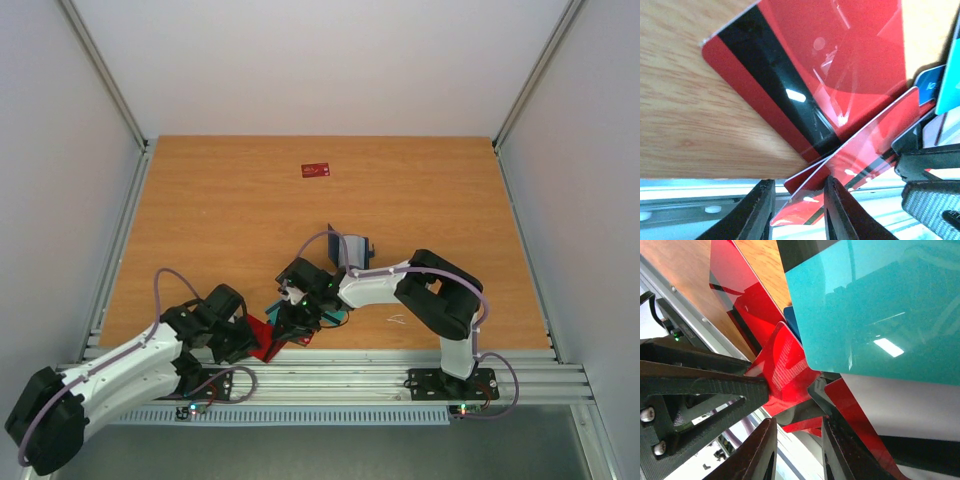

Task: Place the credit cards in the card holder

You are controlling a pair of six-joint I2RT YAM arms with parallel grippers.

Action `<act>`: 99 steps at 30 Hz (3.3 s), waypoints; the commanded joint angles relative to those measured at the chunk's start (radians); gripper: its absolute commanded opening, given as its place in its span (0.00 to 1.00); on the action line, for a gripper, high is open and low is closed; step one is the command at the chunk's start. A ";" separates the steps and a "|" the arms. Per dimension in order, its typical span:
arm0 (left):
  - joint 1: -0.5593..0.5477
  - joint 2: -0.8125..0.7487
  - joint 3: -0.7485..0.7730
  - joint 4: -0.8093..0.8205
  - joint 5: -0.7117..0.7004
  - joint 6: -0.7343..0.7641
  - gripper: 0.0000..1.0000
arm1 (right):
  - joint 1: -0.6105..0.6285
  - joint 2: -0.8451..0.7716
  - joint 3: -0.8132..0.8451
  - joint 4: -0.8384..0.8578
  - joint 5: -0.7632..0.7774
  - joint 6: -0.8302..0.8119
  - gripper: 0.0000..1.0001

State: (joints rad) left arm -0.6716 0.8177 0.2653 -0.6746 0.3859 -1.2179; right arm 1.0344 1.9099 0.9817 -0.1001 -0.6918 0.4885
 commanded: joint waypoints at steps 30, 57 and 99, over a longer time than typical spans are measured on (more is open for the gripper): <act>0.000 0.020 0.191 -0.032 -0.072 0.066 0.10 | -0.027 0.041 0.068 -0.106 0.035 0.005 0.27; 0.028 0.151 0.764 -0.081 -0.128 0.211 0.00 | -0.438 -0.496 0.110 -0.359 -0.025 -0.030 0.65; 0.065 0.572 0.969 0.458 0.028 -0.018 0.23 | -0.737 -0.439 0.325 -0.082 -0.351 0.193 0.01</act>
State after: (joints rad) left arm -0.6022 1.3380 1.2121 -0.2298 0.4000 -1.2671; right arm 0.3195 1.5028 1.2400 -0.0139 -1.0019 0.8074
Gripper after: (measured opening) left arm 0.144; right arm 0.023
